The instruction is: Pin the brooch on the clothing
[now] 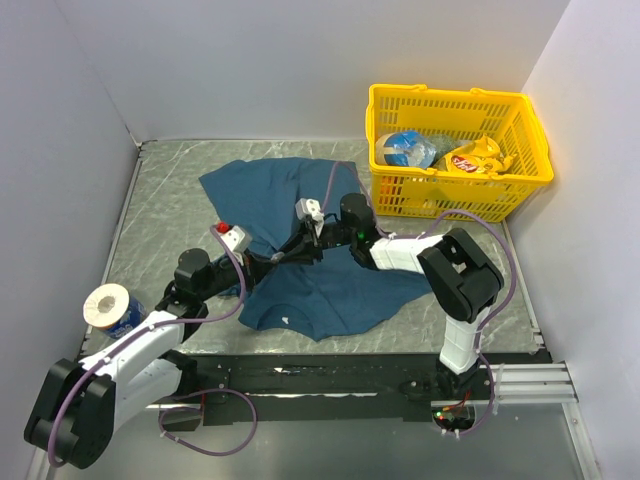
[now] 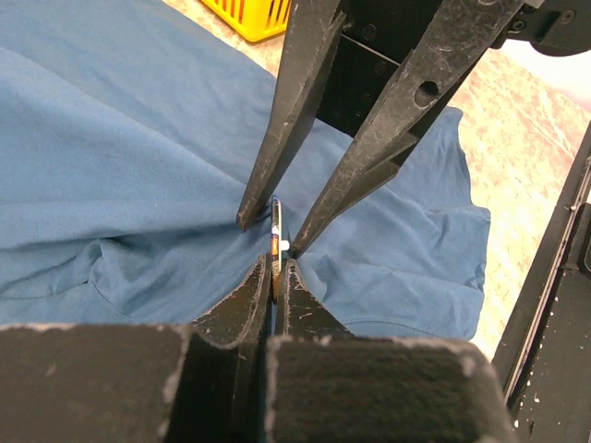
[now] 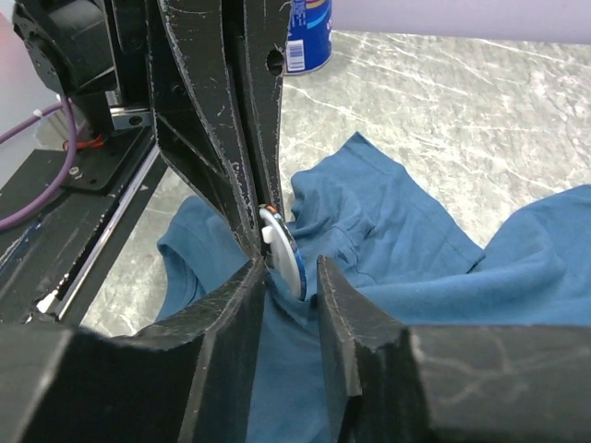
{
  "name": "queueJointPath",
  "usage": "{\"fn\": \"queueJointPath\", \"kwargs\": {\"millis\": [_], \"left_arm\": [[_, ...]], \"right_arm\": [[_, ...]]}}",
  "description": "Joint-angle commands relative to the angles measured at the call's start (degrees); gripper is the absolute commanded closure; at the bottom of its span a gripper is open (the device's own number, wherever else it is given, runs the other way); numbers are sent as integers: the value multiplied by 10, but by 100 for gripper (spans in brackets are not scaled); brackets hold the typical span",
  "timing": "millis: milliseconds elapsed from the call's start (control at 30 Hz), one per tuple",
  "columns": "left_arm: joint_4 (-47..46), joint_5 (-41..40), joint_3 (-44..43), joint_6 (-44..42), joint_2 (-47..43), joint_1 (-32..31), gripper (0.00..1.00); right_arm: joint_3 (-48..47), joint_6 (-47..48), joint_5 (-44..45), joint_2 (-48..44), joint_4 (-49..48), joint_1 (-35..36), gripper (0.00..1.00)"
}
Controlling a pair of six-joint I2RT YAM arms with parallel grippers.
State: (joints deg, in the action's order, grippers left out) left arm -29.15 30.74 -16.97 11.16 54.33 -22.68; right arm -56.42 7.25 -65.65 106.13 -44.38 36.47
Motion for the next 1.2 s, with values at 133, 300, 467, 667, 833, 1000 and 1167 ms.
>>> {"fn": "queueJointPath", "kwargs": {"millis": [133, 300, 467, 667, 833, 1000, 1167], "left_arm": [[-31, 38, -32, -13, 1, -4, 99], [-24, 36, -37, -17, 3, -4, 99], [-14, 35, -45, -21, 15, -4, 99], [-8, 28, -48, -24, 13, -4, 99], [-1, 5, -45, -27, -1, -4, 99], [3, -19, -44, -29, -4, -4, 99], [6, -19, -45, -30, -4, -4, 99]], "right_arm": [[-45, 27, -4, 17, 38, 13, 73], [-62, 42, 0, 24, 77, 13, 80], [-76, 62, 0, 26, 117, 16, 88], [-84, 70, -7, 28, 132, 18, 100], [-88, 68, -4, 21, 148, 18, 82], [-71, 93, 0, -9, 168, 17, 47], [-42, 134, 28, -50, 192, 11, 28]]}}
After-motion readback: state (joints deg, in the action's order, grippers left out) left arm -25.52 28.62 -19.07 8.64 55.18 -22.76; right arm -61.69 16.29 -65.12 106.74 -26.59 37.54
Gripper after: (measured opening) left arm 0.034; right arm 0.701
